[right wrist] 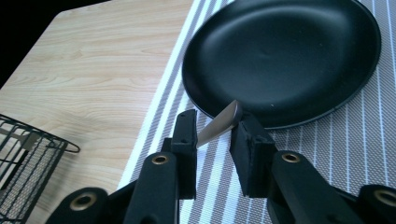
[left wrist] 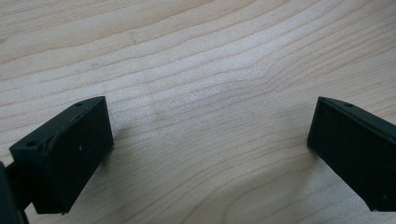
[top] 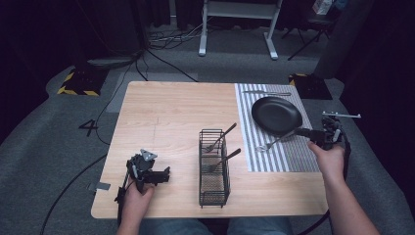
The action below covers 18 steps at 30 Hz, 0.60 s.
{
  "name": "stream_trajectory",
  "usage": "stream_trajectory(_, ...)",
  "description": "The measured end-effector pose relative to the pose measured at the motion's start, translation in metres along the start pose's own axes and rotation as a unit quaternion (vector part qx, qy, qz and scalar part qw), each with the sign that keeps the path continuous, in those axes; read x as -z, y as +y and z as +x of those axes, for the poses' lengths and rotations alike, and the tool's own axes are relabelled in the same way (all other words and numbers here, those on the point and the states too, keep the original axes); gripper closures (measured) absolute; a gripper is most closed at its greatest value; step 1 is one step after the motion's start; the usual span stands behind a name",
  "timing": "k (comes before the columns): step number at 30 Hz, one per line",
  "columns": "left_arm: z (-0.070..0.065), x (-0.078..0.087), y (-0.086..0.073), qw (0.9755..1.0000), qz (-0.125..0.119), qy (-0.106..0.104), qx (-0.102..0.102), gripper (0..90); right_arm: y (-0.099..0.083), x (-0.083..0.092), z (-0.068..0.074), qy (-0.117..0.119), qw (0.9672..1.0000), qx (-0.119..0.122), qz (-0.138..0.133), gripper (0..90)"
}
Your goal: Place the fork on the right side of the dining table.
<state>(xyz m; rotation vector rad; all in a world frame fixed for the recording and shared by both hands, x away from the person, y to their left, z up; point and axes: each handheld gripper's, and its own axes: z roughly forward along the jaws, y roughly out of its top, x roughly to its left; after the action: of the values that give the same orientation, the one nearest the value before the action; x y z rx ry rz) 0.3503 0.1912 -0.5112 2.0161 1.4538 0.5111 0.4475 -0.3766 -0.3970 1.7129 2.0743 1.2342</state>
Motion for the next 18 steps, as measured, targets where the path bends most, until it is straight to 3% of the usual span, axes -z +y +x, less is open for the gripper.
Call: stream_trajectory(18, 0.0, 0.0, 0.0, 1.0, 0.0, 0.0, 0.0, 0.2, -0.011, -0.008, -0.024, -0.004, 0.9994, -0.027, 0.023, 65.3)
